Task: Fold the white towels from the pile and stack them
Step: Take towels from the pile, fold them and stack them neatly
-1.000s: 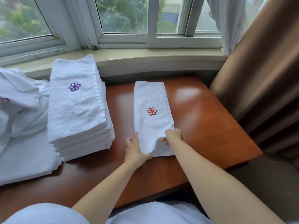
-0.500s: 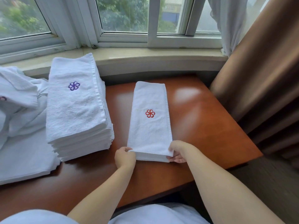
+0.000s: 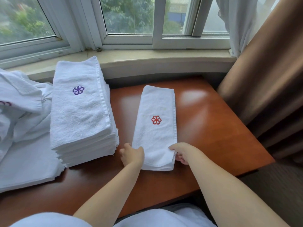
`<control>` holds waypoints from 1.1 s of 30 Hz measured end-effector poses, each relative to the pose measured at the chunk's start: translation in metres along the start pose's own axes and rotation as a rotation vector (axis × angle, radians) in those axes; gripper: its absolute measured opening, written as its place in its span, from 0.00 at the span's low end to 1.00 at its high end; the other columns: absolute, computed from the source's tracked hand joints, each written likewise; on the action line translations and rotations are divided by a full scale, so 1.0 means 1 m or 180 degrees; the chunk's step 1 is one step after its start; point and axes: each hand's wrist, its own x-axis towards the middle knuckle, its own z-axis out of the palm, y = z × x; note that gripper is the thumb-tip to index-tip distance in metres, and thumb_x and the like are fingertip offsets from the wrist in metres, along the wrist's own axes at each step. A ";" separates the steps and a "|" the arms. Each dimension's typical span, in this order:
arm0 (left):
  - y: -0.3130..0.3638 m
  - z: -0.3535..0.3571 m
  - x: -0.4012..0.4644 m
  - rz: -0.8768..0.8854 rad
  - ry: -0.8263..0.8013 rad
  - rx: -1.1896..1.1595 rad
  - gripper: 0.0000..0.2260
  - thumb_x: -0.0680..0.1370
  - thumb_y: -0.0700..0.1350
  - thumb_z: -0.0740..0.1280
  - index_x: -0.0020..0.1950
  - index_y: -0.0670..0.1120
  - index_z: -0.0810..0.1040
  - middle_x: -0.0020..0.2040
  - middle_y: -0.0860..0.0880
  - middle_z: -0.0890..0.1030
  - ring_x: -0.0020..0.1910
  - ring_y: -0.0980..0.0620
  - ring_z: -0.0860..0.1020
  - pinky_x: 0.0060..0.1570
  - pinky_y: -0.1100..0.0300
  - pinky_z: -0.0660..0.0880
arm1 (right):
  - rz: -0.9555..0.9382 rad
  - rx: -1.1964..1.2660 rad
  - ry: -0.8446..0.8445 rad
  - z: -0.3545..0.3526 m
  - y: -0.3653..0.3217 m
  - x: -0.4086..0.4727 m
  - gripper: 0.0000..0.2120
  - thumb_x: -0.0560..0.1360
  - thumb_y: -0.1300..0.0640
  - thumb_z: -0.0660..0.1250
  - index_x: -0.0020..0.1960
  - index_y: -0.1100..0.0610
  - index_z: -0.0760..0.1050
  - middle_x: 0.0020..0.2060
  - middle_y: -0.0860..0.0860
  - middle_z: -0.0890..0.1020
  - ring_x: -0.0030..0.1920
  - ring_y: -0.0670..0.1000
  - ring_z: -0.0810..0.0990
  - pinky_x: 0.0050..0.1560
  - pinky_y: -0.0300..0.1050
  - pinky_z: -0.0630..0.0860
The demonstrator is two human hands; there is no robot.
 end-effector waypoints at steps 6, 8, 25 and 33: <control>0.031 -0.022 0.014 -0.0931 -0.1901 0.1004 0.25 0.73 0.35 0.66 0.69 0.41 0.65 0.55 0.45 0.75 0.51 0.44 0.78 0.46 0.51 0.78 | -0.0276 -0.1488 0.0360 -0.015 -0.014 0.016 0.10 0.74 0.59 0.68 0.50 0.62 0.70 0.41 0.55 0.73 0.42 0.54 0.75 0.35 0.41 0.71; 0.035 -0.023 0.018 -0.1283 -0.2338 0.0972 0.24 0.72 0.37 0.66 0.67 0.41 0.66 0.53 0.44 0.77 0.50 0.44 0.79 0.49 0.48 0.77 | -0.0844 -0.0896 0.1033 -0.018 -0.021 0.030 0.16 0.73 0.57 0.68 0.58 0.61 0.71 0.51 0.56 0.78 0.51 0.56 0.78 0.45 0.43 0.73; 0.167 0.024 0.157 0.0150 -0.0682 0.0165 0.17 0.79 0.39 0.58 0.67 0.37 0.70 0.65 0.38 0.74 0.61 0.39 0.75 0.55 0.53 0.73 | -0.1535 0.0792 0.0888 -0.030 -0.146 0.107 0.04 0.72 0.62 0.64 0.45 0.55 0.74 0.39 0.49 0.78 0.39 0.53 0.76 0.38 0.41 0.70; 0.209 0.034 0.215 0.0404 -0.1103 -0.0428 0.33 0.76 0.34 0.60 0.79 0.50 0.54 0.75 0.45 0.63 0.64 0.45 0.71 0.46 0.63 0.71 | -0.1792 0.0802 0.0450 -0.040 -0.223 0.135 0.09 0.73 0.66 0.59 0.45 0.55 0.74 0.33 0.47 0.74 0.31 0.46 0.71 0.28 0.36 0.67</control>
